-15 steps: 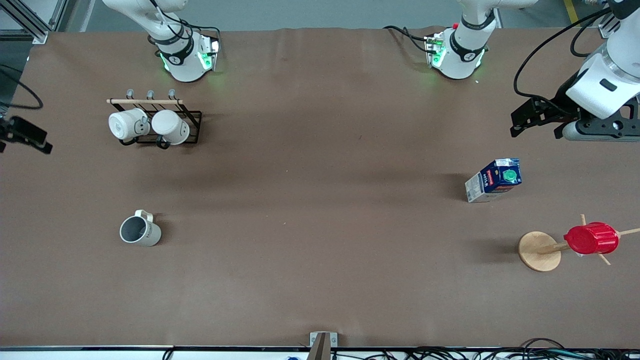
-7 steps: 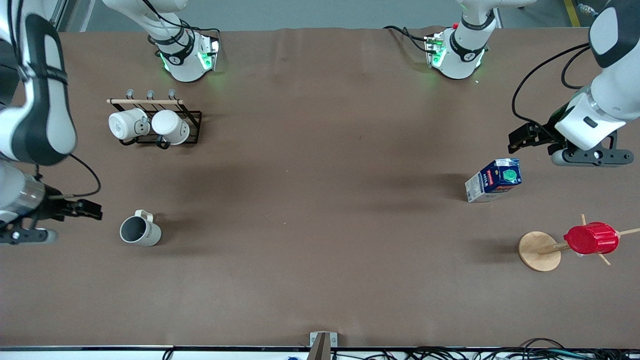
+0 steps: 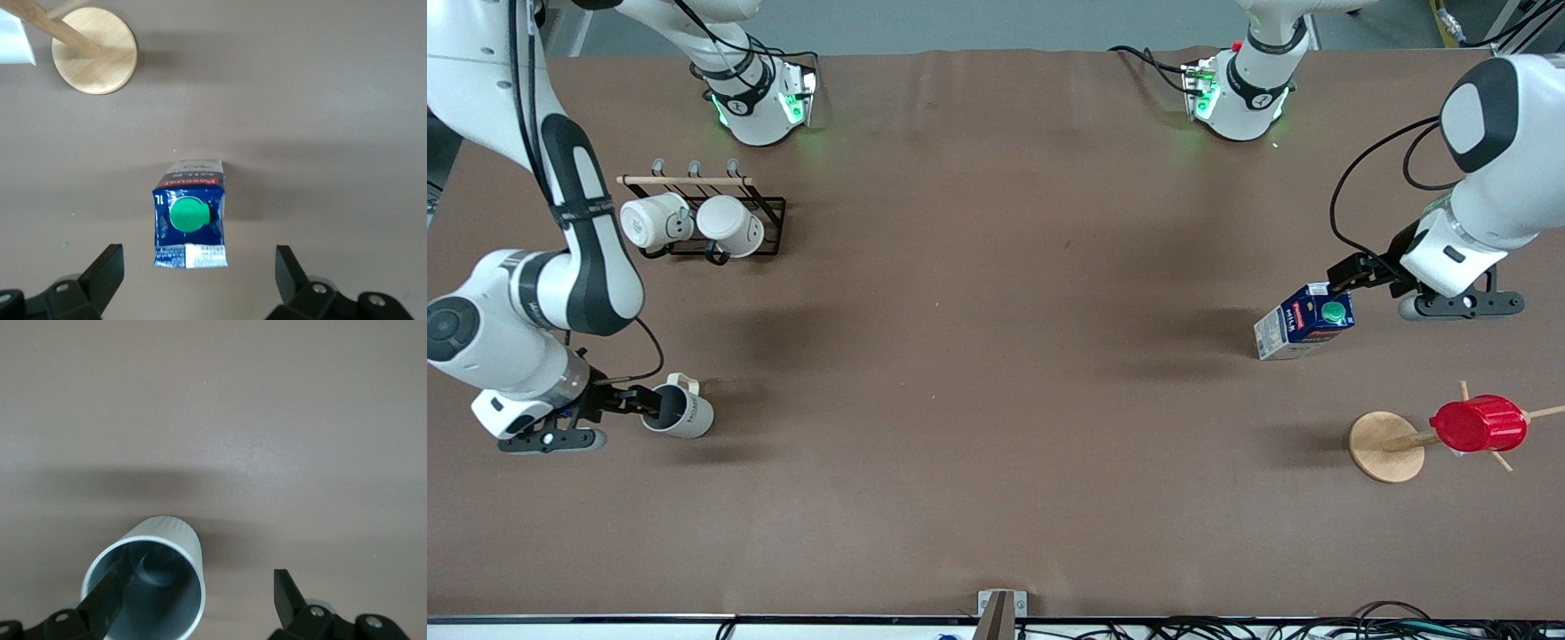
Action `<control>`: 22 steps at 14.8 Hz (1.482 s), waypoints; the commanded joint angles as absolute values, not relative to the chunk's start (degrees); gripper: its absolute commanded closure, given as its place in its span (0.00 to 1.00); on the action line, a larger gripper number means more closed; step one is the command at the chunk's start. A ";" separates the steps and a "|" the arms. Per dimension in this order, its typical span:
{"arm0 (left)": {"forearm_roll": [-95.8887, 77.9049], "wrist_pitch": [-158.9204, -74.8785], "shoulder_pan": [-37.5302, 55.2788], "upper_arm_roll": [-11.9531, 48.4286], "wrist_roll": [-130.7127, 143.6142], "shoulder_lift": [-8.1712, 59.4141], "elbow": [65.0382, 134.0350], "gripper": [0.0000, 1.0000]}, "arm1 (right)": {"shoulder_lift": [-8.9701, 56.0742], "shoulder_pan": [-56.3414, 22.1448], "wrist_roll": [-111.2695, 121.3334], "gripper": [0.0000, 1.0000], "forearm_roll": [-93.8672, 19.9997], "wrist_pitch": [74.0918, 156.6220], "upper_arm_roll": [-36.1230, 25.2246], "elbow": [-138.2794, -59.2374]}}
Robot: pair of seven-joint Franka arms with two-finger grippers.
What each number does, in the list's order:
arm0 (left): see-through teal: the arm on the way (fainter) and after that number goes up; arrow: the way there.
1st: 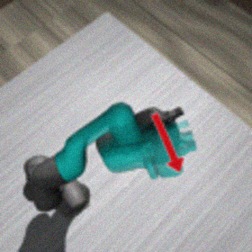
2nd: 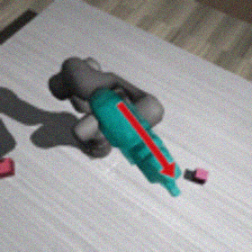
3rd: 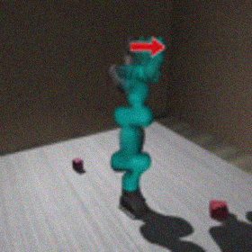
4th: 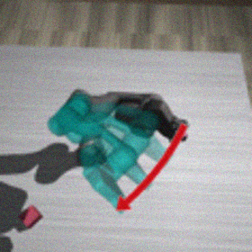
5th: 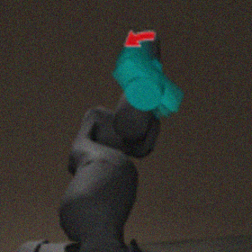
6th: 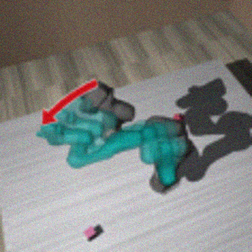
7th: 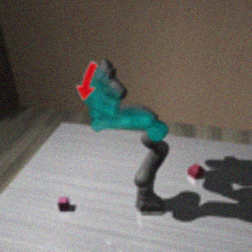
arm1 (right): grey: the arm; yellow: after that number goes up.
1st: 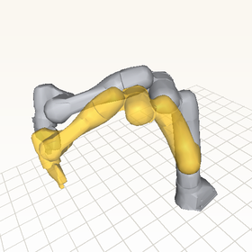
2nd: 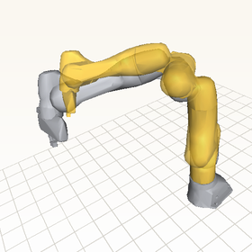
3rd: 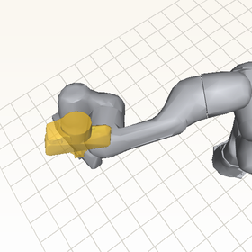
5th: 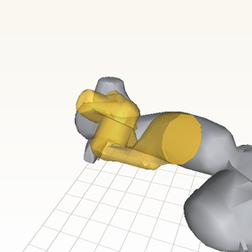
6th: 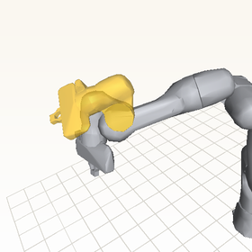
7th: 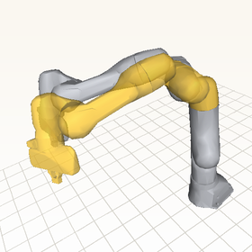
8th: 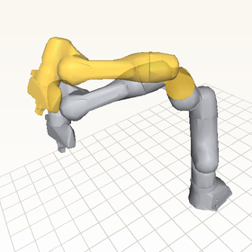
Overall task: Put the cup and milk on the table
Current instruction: 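Grasp the mug with the right gripper while the left gripper grasps the carton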
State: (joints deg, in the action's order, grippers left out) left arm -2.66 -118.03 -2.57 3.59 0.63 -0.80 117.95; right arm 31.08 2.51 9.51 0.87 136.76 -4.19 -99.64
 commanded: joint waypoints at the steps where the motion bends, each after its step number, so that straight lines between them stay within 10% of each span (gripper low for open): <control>1: -1.67 -122.16 -2.81 3.78 0.18 -0.71 121.20 0.00 | 30.59 3.25 11.34 0.00 0.88 139.12 -3.69 -102.21; 4: -1.67 -122.52 -3.78 3.78 -0.35 0.61 121.46 0.00 | 31.55 3.25 11.60 0.05 0.97 141.59 -3.69 -103.53; 13: -1.67 -128.50 -3.96 3.87 -1.14 1.84 125.86 0.00 | 33.75 3.43 10.38 0.97 0.44 143.44 -3.69 -102.92; 22: -1.67 -133.94 -4.13 3.87 -1.05 5.01 127.53 0.00 | 28.75 0.01 10.72 1.00 1.14 129.67 -2.47 -96.61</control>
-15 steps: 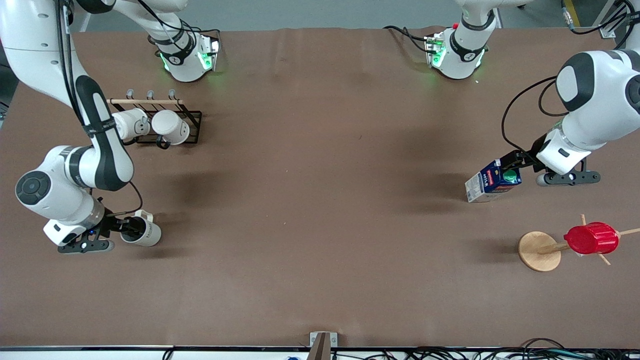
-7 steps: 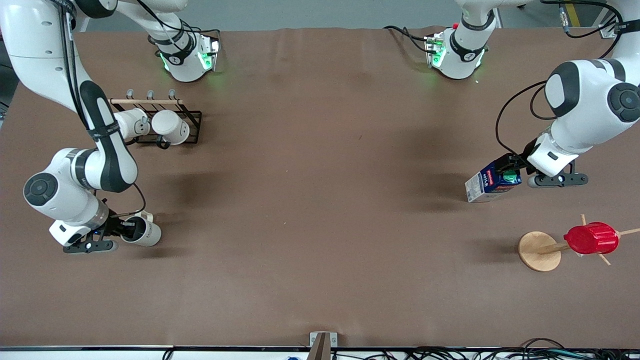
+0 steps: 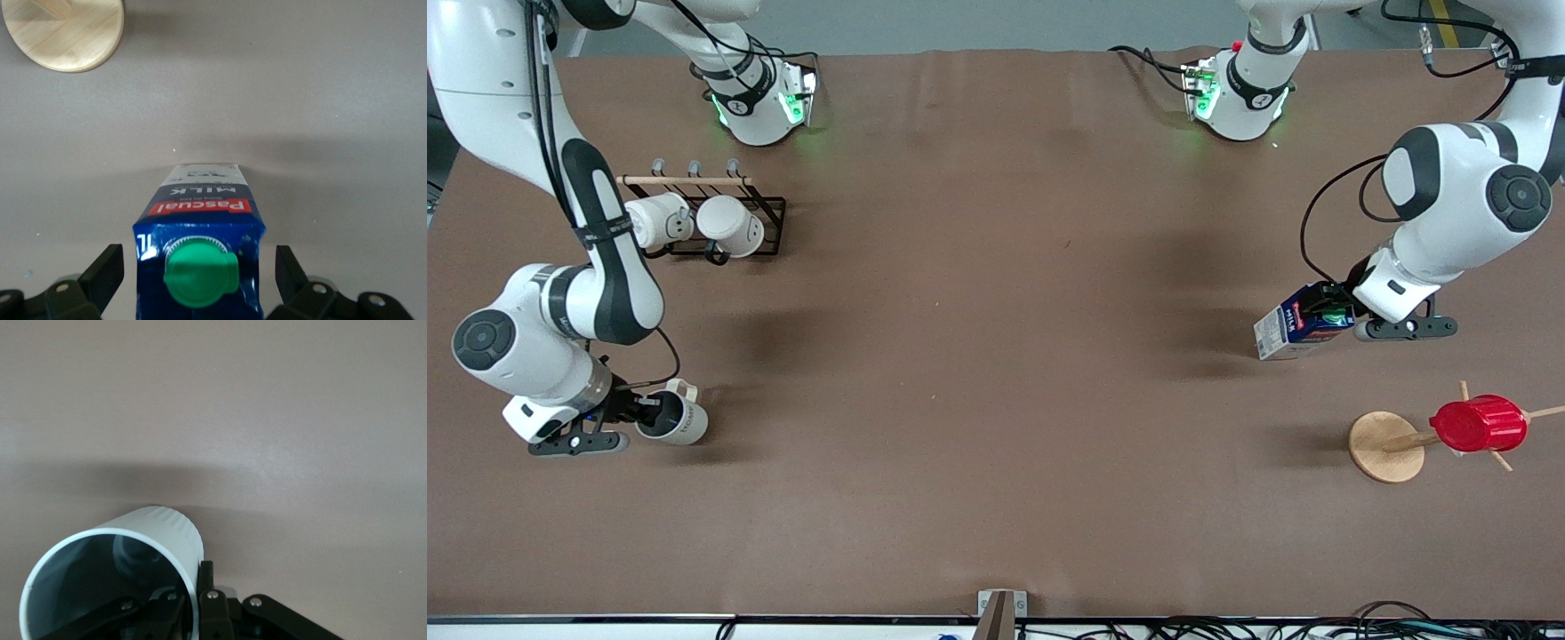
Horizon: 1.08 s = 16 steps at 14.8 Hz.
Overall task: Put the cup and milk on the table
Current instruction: 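Grasp the mug with the right gripper while the left gripper grasps the carton, then carry the mug to the table center with the right gripper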
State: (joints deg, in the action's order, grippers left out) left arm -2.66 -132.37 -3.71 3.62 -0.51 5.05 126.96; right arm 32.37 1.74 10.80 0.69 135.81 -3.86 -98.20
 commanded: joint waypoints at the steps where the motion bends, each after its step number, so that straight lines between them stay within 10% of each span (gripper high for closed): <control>1: -1.67 -134.64 -4.13 3.87 -1.05 5.36 127.53 0.00 | 28.31 -0.87 10.29 1.00 1.14 125.90 -0.63 -94.24; 5: -1.67 -135.35 -4.04 3.87 -1.05 6.06 127.09 0.00 | 28.83 -1.93 1.17 1.00 0.61 112.24 8.85 -84.03; 16: -1.67 -135.61 -3.78 4.04 -1.14 6.68 126.04 0.00 | 38.75 -20.83 -32.06 1.00 14.57 124.09 19.40 -83.85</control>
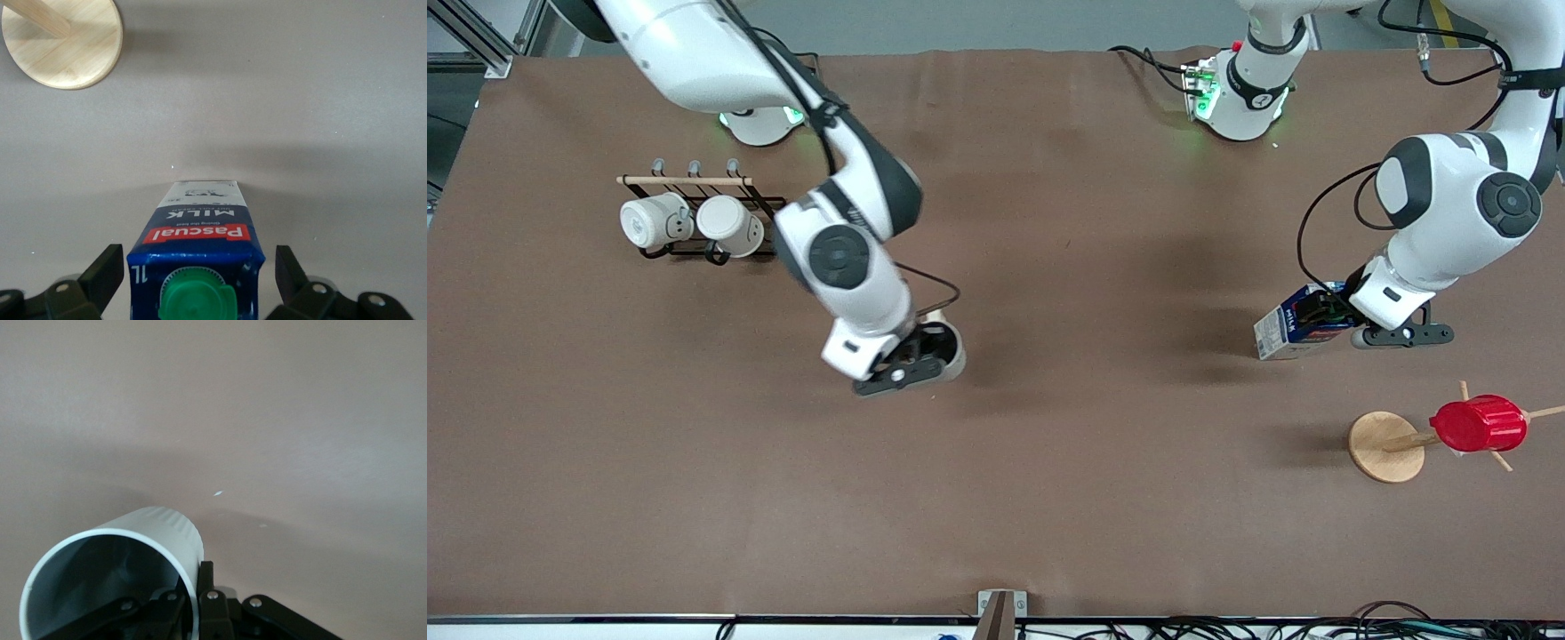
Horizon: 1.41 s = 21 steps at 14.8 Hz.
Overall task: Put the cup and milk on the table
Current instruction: 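Carry the mug to the table center with the right gripper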
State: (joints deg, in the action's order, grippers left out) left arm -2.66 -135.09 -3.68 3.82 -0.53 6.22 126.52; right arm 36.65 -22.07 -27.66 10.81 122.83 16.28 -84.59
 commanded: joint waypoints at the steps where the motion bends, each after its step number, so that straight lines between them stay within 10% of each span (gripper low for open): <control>1: -1.67 -135.62 -3.87 4.04 -1.14 6.68 126.04 0.00 | 39.98 -20.92 -35.21 1.00 16.59 125.41 20.38 -83.85; 18: -1.67 -135.09 -3.96 4.04 -1.06 6.15 124.80 0.26 | 45.00 -24.52 -51.32 0.94 25.49 128.32 22.94 -84.11; 19: -1.67 -135.09 -3.96 4.13 -1.05 6.07 124.98 0.26 | 45.00 -24.35 -52.98 0.75 25.23 128.41 22.94 -84.11; 20: -1.67 -135.00 -3.96 4.13 -1.05 5.98 124.98 0.26 | 45.09 -24.35 -53.78 0.22 25.40 128.41 22.94 -84.11; 21: -1.67 -134.65 -3.96 4.13 -0.97 5.80 124.81 0.26 | 45.00 -24.26 -53.70 0.00 26.10 128.41 22.94 -84.11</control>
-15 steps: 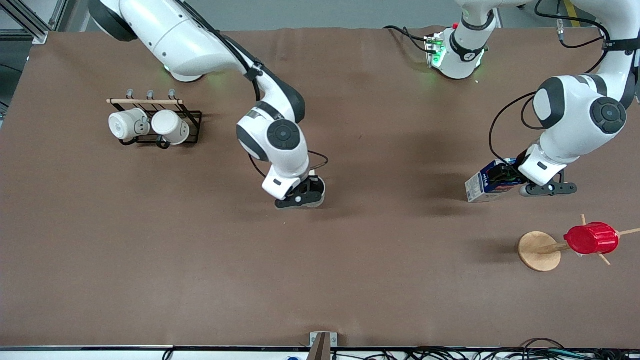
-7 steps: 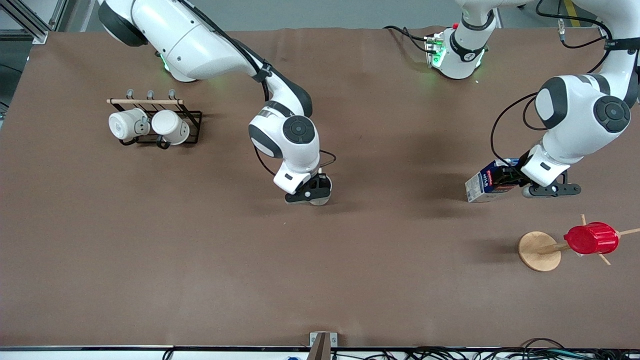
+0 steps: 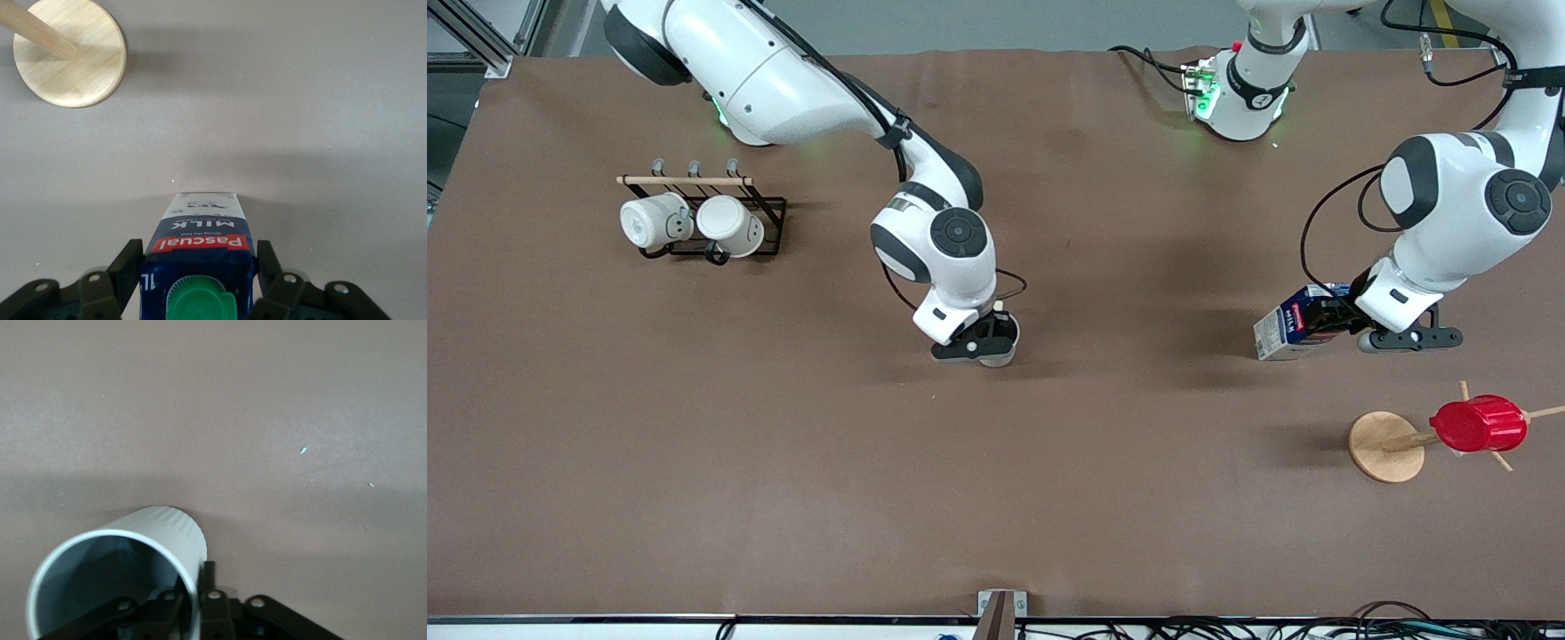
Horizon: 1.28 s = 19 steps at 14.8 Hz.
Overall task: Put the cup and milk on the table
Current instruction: 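Carry the mug to the table center with the right gripper, then release the mug and withdraw the right gripper while the left lifts the carton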
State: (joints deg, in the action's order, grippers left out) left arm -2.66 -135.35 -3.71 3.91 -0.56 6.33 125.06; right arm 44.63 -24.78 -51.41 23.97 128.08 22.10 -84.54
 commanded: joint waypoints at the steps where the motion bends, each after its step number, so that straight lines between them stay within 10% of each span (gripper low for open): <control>1: -1.67 -133.87 -3.96 4.13 -0.88 5.19 124.46 0.26 | 44.91 -23.91 -53.70 0.00 26.45 128.32 23.20 -84.02; 19: -1.58 -121.99 10.97 14.41 20.81 13.09 104.16 0.26 | 15.92 3.42 -41.60 0.00 19.11 105.03 23.49 -84.11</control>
State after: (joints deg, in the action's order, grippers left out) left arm -2.66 -123.15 8.31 14.69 17.80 11.32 107.01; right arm 19.60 0.98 -45.65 23.42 105.08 24.83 -81.57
